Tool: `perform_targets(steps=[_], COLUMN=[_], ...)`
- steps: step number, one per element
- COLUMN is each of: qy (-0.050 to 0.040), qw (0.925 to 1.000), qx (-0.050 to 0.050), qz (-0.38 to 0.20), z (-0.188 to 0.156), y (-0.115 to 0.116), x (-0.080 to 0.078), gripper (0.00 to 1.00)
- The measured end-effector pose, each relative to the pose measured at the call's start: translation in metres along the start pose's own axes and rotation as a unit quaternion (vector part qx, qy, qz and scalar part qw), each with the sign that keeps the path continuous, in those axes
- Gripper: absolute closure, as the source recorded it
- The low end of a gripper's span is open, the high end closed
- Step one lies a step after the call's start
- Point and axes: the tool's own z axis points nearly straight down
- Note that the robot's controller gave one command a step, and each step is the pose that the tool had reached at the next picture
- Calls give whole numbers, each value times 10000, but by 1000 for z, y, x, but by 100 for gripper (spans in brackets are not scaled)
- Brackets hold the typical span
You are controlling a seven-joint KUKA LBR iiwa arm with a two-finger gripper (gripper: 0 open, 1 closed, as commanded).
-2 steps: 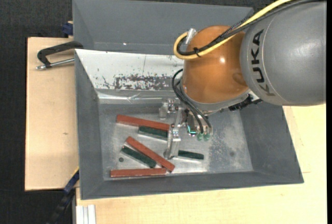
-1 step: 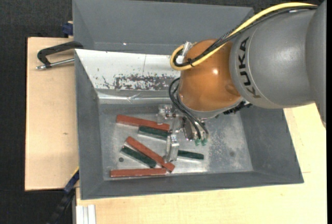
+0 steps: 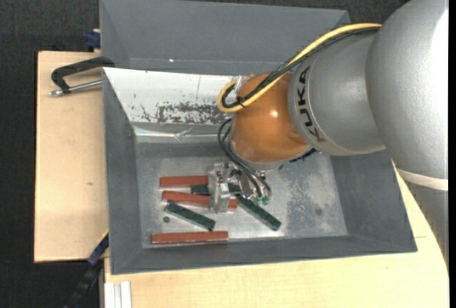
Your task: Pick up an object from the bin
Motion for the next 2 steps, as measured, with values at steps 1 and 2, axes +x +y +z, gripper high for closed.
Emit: perform_targets(steps=[1, 2], qy=[53, -6], qw=[10000, 10000], qx=[7, 2], qz=[-2, 1], z=[4, 0], y=[-1, 0], x=[4, 0], gripper=[0, 100])
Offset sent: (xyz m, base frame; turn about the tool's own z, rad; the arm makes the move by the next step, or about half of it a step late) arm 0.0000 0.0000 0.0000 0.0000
